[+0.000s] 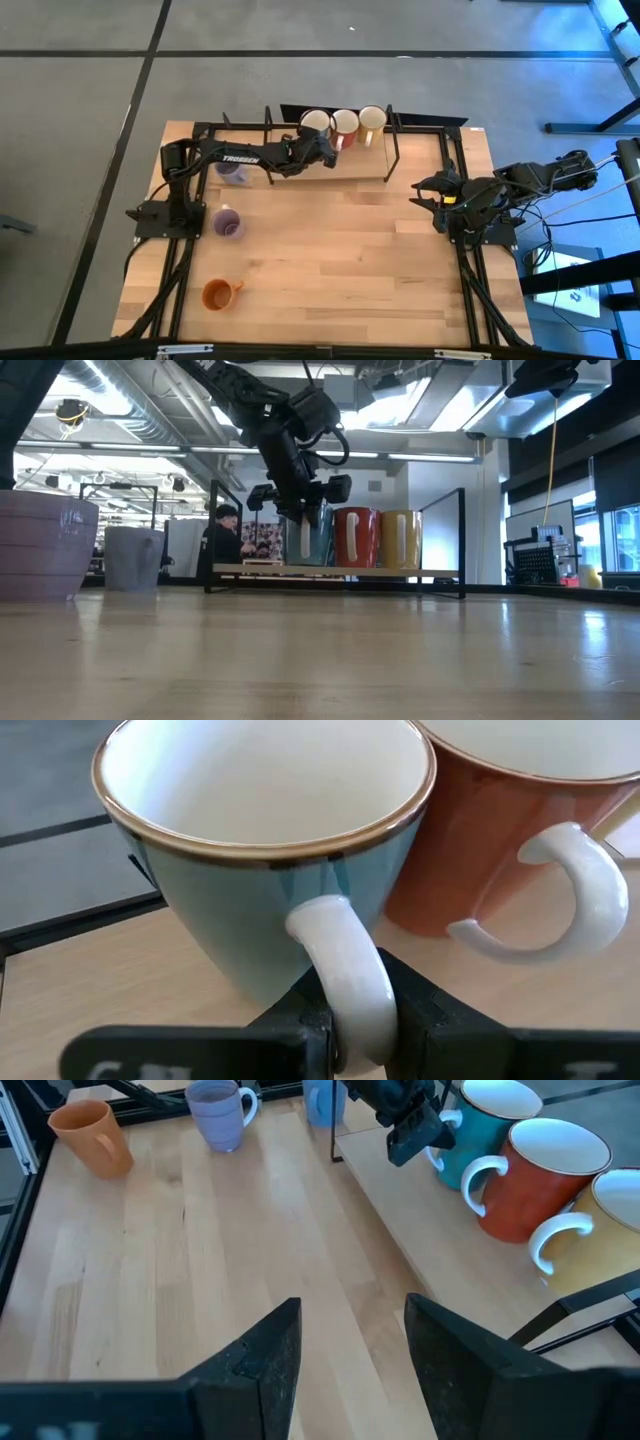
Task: Place coffee mugs
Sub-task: Put the light blue mug on the shelf, then put the purple mug on the shelf
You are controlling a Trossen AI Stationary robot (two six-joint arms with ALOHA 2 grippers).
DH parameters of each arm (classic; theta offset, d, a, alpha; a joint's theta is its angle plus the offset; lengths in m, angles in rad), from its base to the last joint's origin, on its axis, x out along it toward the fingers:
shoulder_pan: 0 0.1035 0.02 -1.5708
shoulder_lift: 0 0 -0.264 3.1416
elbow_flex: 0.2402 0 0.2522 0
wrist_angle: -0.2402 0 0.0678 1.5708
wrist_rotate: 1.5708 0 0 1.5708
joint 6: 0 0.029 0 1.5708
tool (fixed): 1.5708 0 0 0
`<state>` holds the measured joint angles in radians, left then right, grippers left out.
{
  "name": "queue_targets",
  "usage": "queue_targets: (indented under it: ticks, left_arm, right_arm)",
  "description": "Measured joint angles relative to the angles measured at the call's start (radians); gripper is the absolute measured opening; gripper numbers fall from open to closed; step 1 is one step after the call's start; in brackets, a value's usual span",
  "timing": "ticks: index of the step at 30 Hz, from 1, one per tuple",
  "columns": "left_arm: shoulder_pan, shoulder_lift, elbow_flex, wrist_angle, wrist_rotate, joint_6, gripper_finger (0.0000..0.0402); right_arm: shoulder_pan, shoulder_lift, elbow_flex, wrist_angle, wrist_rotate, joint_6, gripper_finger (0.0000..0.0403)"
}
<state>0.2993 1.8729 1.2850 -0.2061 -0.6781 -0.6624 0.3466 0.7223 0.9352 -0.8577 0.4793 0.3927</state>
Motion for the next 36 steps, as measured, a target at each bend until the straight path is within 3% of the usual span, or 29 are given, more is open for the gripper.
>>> queue_targets:
  ticks: [8, 26, 31, 36]
  left_arm:
    - [-0.002, 0.0, 0.0, 0.001, 0.012, 0.003, 0.0102]
    - [-0.001, -0.106, 0.0, -0.063, 0.07, 0.097, 0.0141]
    - [-0.009, -0.16, -0.002, -0.12, 0.169, 0.104, 0.0142]
    - [-0.037, -0.241, -0.001, -0.114, 0.383, 0.156, 0.0142]
  right_arm:
    - [0.0, 0.0, 0.0, 0.0, 0.0, 0.0, 0.0166]
    - [0.0, 0.0, 0.0, -0.007, -0.001, 0.001, 0.0166]
    - [0.0, 0.0, 0.0, -0.008, -0.001, 0.001, 0.0166]
    - [0.0, 0.0, 0.0, -0.008, -0.001, 0.001, 0.0166]
